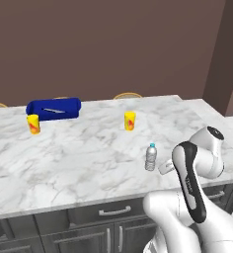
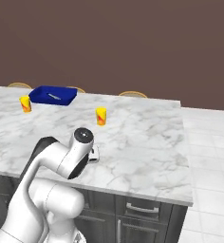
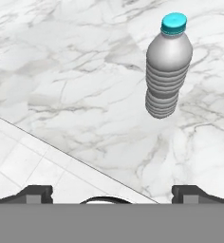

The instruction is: Place the drinks on the dining counter in a tight cluster.

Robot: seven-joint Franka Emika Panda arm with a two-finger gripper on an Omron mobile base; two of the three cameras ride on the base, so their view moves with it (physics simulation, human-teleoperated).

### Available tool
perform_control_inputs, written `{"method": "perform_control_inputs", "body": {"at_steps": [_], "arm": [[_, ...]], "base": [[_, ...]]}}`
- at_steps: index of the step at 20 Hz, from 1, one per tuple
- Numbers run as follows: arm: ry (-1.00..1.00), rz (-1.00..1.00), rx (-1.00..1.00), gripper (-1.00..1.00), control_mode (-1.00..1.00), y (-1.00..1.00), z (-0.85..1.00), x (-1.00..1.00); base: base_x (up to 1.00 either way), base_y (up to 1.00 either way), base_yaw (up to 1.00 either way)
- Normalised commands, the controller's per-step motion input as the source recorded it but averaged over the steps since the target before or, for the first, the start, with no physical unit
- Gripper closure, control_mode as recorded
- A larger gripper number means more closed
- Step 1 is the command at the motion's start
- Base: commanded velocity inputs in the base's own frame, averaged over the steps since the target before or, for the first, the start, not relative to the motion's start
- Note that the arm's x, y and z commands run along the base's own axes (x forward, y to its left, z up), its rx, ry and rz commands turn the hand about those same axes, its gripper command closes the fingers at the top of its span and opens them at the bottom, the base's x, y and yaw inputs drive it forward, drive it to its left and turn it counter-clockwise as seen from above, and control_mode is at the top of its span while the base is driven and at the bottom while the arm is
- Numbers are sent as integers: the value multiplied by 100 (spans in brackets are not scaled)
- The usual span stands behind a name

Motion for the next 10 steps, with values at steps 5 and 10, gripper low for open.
{"method": "perform_control_inputs", "body": {"at_steps": [5, 10], "arm": [[0, 0, 0, -100, -100, 0, 0, 0], [0, 0, 0, -100, 100, 0, 0, -3]], "base": [[0, 0, 0], [-22, 3, 0]]}}
